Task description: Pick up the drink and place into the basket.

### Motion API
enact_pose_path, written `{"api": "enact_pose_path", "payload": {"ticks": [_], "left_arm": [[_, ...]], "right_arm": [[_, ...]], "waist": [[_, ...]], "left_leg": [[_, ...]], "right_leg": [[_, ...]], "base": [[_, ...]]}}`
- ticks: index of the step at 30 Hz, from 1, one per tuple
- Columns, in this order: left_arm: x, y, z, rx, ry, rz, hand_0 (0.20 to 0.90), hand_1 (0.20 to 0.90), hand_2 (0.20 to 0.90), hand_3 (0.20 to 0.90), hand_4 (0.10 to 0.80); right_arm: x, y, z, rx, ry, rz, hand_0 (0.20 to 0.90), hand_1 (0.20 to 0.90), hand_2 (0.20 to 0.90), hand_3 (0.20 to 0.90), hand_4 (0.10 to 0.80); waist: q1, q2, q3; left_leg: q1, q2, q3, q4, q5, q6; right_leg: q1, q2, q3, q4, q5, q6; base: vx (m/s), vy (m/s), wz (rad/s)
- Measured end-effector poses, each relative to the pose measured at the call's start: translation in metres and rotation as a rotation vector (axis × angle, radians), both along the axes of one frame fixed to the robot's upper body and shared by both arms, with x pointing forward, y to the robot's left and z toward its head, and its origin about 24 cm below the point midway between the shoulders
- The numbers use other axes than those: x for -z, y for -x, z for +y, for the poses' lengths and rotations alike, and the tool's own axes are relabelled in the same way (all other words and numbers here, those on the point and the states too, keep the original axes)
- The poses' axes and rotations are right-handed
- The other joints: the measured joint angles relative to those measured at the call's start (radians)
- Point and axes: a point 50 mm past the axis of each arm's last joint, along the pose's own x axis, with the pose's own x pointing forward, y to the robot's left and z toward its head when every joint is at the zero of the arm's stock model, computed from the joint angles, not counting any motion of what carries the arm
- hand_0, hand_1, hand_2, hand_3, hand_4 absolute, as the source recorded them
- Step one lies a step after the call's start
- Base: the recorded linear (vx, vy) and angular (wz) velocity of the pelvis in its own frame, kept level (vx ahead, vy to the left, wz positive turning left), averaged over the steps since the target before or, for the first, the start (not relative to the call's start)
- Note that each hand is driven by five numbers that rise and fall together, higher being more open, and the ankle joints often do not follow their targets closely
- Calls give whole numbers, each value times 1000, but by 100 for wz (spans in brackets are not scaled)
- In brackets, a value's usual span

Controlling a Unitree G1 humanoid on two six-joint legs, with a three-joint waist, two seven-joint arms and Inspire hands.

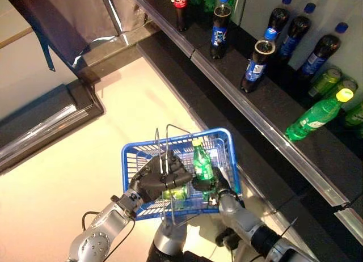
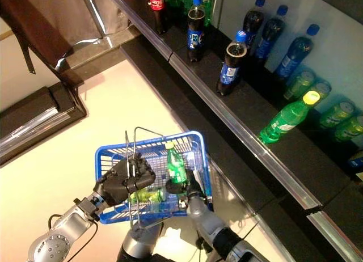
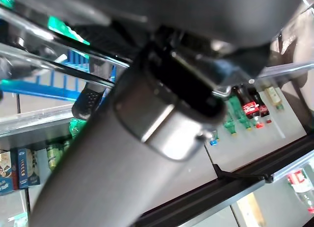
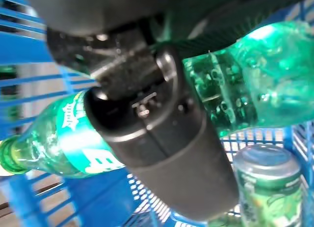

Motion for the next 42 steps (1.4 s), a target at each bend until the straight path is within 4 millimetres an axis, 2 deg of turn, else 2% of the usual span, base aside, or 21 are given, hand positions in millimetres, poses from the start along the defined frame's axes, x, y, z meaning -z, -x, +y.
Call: {"api": "enact_pose_path", "payload": {"ticks": [4,10,13,15,18,22,26,37,42], "left_arm": [[0,1,-1,14,2,-3,300,300,300,200,100],[4,5,-1,32,-5,18,300,300,300,200,100],[4,5,2,41,-24,27,300,300,300,200,100],[5,6,1,44,-23,30,300,300,300,200,100],[6,7,0,48,-20,35,300,300,300,200,100],[5,7,1,60,-18,24,300,300,300,200,100],[5,7,2,70,-22,22,300,300,300,200,100],[4,8,2,83,-23,18,300,300,300,200,100],[3,8,5,89,-42,17,300,300,300,200,100]], "right_arm": [[3,2,4,47,-89,23,300,300,300,200,100],[13,5,7,184,-378,135,300,300,300,200,100],[19,6,10,316,-576,203,300,300,300,200,100],[20,6,12,353,-655,218,300,300,300,200,100],[23,8,15,387,-722,243,300,300,300,200,100],[26,8,17,559,-913,303,300,300,300,200,100],[27,6,10,646,-987,306,300,300,300,200,100],[28,8,13,626,-1152,386,300,300,300,200,100],[29,9,13,648,-1220,415,300,300,300,200,100]], "waist": [[-1,1,-2],[6,0,-23],[10,1,-35],[15,2,-40],[28,3,-43],[45,3,-44],[54,1,-45],[68,-9,-50],[85,-31,-61]], "left_leg": [[-2,0,0,2,0,-1],[-6,-2,-2,-1,0,-1],[-9,-3,-2,-1,0,-1],[-12,2,-7,-5,-1,-1],[-16,-3,-9,1,0,0],[-18,-10,-16,1,2,2],[-18,-17,-23,0,4,5],[-10,-20,-41,-2,5,6],[-10,-22,-49,-12,8,10]], "right_leg": [[-2,0,0,0,0,0],[-3,0,-3,-3,1,2],[-3,-1,-6,-4,1,3],[-3,-2,-6,1,1,11],[-3,2,-5,-3,0,9],[0,-2,-6,-6,2,13],[5,-4,-6,-11,5,18],[37,1,-21,-35,11,27],[42,0,-32,-41,11,29]], "base": [[-6,-2,2],[2,-4,1],[28,-22,0],[56,-49,7],[60,-30,8],[46,4,5],[42,0,6],[60,-10,6],[47,-2,5]]}}
